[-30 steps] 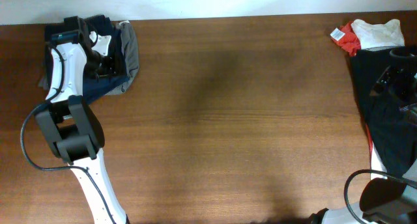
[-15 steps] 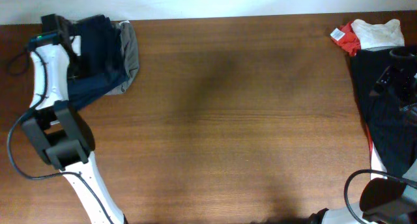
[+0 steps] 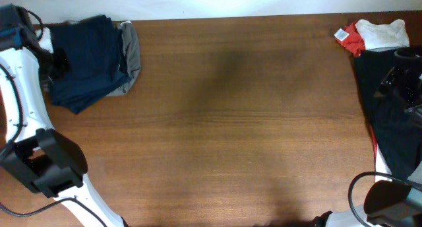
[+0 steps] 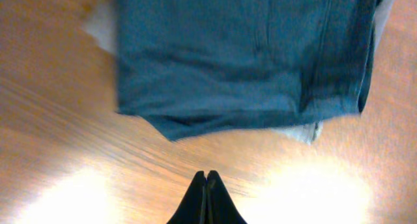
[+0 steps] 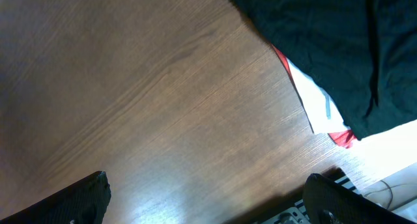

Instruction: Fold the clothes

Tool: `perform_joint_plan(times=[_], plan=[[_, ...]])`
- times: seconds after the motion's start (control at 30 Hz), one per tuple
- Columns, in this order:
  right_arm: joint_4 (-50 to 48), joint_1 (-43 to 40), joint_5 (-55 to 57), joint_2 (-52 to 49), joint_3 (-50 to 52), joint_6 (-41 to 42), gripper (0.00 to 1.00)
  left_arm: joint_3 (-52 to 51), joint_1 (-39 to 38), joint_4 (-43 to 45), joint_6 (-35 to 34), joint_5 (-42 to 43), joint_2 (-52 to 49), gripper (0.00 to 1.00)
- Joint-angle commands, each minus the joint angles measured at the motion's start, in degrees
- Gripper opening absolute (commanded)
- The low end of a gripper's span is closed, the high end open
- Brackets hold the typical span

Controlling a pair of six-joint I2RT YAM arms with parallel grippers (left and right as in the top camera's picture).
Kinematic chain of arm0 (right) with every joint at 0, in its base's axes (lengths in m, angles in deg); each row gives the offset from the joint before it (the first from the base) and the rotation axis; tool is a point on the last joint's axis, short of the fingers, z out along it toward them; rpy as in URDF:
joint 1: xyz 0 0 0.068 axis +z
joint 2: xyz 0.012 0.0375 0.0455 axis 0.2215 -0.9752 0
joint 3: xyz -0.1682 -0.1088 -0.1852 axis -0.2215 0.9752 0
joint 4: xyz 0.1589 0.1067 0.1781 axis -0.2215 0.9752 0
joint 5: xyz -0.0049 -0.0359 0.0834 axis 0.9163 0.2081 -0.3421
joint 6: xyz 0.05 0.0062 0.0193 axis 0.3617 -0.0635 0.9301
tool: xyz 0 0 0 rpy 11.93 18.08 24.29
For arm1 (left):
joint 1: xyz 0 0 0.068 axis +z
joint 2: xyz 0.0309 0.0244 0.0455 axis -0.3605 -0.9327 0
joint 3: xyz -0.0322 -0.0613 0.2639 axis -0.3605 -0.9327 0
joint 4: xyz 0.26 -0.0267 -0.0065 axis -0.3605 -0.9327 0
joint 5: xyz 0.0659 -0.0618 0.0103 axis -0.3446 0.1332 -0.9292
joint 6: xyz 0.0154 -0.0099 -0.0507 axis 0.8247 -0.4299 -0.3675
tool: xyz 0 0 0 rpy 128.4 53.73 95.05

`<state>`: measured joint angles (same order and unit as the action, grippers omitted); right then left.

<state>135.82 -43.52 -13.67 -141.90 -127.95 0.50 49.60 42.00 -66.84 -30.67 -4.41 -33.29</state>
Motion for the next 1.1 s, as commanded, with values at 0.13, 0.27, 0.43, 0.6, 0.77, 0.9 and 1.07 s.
perform_joint_plan(times=[0.13,0.27,0.43,0.6,0.77,0.9,1.07], plan=[[0.28,-0.02,0.09,0.44,0.02,-0.5,0.98,-17.11,-0.09,7.87,-1.2,6.64,-4.76,0.01],[0.28,-0.02,0.09,0.44,0.02,-0.5,0.98,-21.68,-0.09,14.03,-1.86,6.64,-4.79,0.01],[0.28,-0.02,0.09,0.44,0.02,-0.5,0.98,-24.98,-0.13,19.21,-2.29,6.64,-5.09,0.01],[0.28,-0.02,0.09,0.44,0.02,-0.5,0.98,-29.35,-0.13,25.24,-2.27,6.62,-5.09,0.01],[0.28,-0.02,0.09,0.44,0.02,-0.5,0.98,-29.68,-0.13,29.64,-2.29,6.99,-5.09,0.01],[0.28,-0.02,0.09,0.44,0.02,-0.5,0.98,-29.75,-0.13,32.85,-2.99,9.84,-5.09,0.01],[0.28,-0.02,0.09,0.44,0.02,-0.5,0.98,-29.77,-0.15,35.23,-3.56,9.86,-5.31,0.01]])
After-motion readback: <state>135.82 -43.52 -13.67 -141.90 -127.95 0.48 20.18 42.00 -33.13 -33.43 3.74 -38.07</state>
